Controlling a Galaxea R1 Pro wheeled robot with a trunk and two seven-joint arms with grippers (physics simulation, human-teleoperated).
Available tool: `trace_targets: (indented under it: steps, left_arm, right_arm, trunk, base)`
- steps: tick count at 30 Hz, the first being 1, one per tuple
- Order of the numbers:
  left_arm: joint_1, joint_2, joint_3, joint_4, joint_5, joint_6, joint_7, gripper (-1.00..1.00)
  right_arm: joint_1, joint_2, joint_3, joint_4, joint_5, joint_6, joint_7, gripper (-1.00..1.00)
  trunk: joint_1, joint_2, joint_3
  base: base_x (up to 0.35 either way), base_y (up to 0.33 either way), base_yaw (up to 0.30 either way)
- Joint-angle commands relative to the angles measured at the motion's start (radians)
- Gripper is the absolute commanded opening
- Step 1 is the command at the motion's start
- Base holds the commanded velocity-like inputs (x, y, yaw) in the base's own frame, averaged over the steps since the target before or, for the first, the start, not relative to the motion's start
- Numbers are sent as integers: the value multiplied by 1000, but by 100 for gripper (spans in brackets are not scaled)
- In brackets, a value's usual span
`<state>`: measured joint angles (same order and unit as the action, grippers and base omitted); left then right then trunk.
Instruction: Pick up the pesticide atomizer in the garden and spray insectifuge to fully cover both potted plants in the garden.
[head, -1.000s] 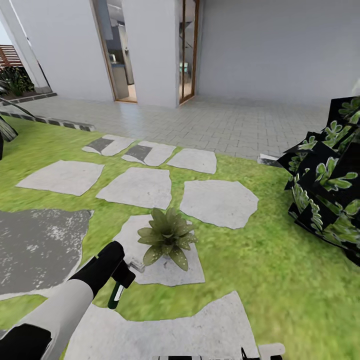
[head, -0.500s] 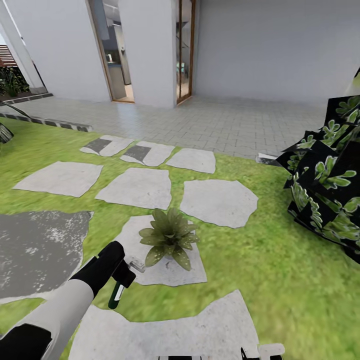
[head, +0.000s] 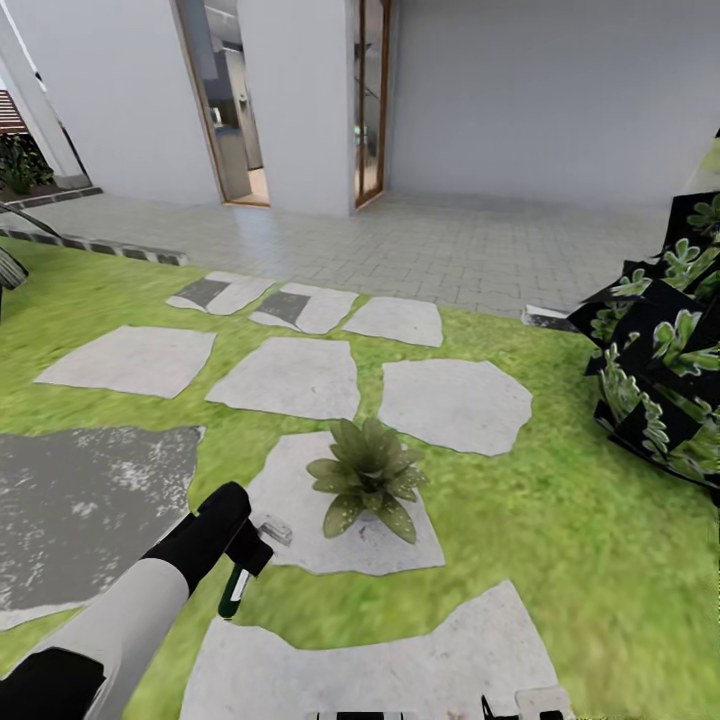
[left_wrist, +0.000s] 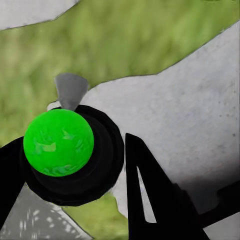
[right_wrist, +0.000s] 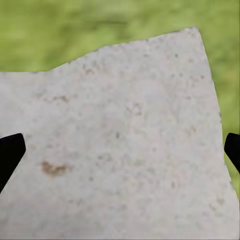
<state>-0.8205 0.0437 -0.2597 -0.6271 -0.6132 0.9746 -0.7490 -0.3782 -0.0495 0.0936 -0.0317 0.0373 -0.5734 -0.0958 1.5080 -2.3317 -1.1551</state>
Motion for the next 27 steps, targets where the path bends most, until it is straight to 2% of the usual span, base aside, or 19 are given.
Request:
trace_targets:
  steps: [1,9,27]
  left_arm:
    - [0,0,-4,-2,-11,0,-10,-100]
    - [0,-1,-3,-1,-11,-38,-9,-100]
    - [0,-1,-4,2,-10,-40,-10,-100]
  right_arm:
    - [-1,0,8,1,4,-2,-10,100]
    - [-1,0,8,1,4,-2,-10,100]
    - [-1,0,9,1,4,-2,-10,100]
  trunk:
    - [0,0,-1]
    - [0,0,-1]
    - [0,0,-1]
  base:
    - [128,296,-261]
    - [201,264,-294]
    - [230,246,-247]
